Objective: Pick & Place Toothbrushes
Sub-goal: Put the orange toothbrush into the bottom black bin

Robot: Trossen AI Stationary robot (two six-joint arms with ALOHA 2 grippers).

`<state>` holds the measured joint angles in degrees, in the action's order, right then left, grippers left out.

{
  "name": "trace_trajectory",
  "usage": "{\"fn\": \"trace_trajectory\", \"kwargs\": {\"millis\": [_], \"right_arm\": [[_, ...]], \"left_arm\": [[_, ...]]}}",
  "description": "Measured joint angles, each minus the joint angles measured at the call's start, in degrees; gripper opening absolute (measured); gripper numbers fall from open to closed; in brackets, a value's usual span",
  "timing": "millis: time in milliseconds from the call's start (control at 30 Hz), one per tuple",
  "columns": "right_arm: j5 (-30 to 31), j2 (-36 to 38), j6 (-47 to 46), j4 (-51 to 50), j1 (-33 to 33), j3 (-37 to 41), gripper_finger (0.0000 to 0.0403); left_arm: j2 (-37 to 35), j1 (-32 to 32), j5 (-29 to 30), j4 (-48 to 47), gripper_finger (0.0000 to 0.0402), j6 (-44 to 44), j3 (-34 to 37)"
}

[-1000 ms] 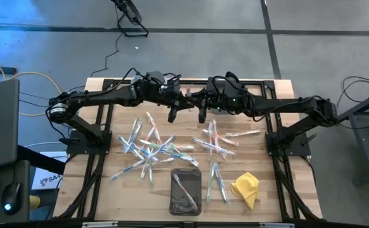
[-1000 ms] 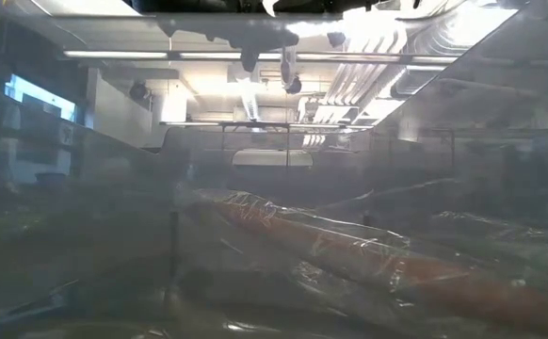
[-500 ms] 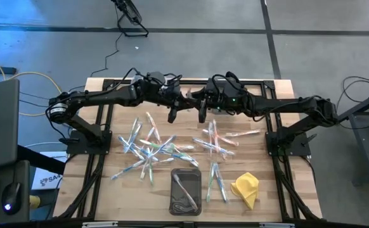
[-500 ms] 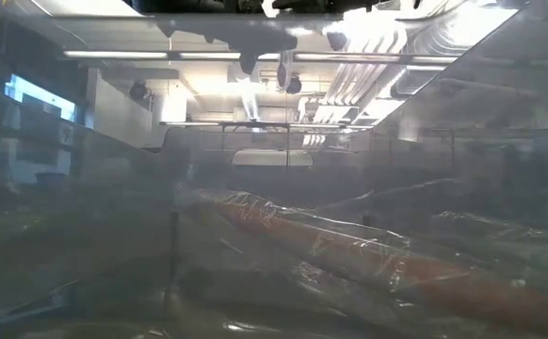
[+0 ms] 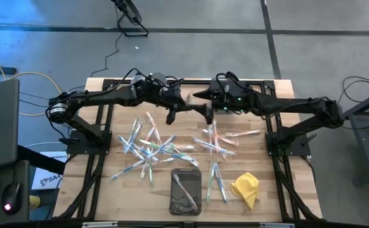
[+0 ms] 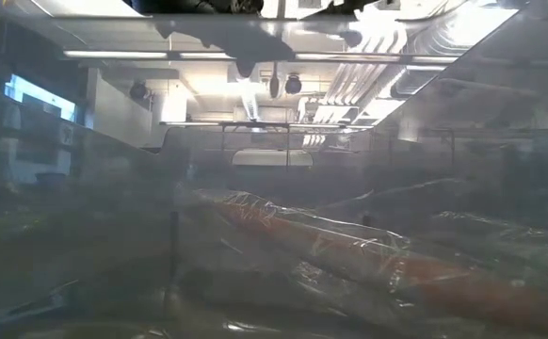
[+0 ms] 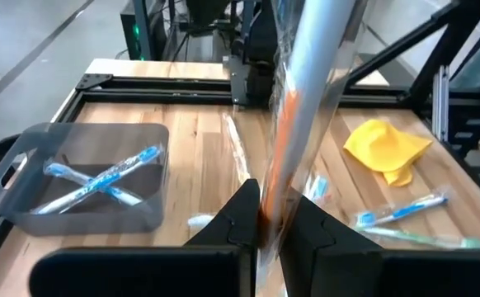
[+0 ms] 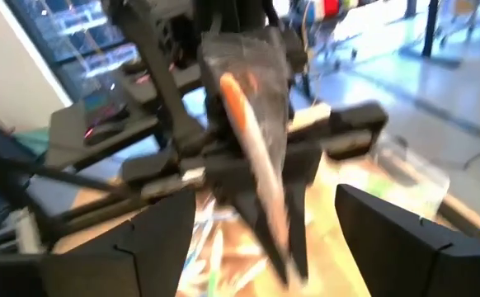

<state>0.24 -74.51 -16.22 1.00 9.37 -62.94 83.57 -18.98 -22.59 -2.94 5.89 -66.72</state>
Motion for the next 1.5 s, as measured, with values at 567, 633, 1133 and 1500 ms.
{"fn": "trace_trajectory", "kwargs": {"millis": [567, 633, 1133, 1500], "right_arm": [[-3.79, 19.97, -9.15, -25.18, 0.0, -0.02, 0.0228], [-3.48, 20.4, -8.31, -25.78, 0.0, -0.02, 0.0218], [-3.63, 19.82, -12.88, -33.97, 0.0, 0.0, 0.0169], [-3.8, 19.27, -15.57, -33.84, 0.0, 0.0, 0.0145]], "left_arm": [[-0.02, 5.22, 5.11, -1.15, 0.0019, 0.44, 0.0], [-0.02, 8.26, 10.24, -1.16, 0.0019, 0.52, 0.0], [-0.02, 25.96, 23.17, -1.43, 0.0019, -18.09, 0.0], [-0.02, 34.35, 21.99, -1.51, 0.0019, -39.67, 0.0]]}}
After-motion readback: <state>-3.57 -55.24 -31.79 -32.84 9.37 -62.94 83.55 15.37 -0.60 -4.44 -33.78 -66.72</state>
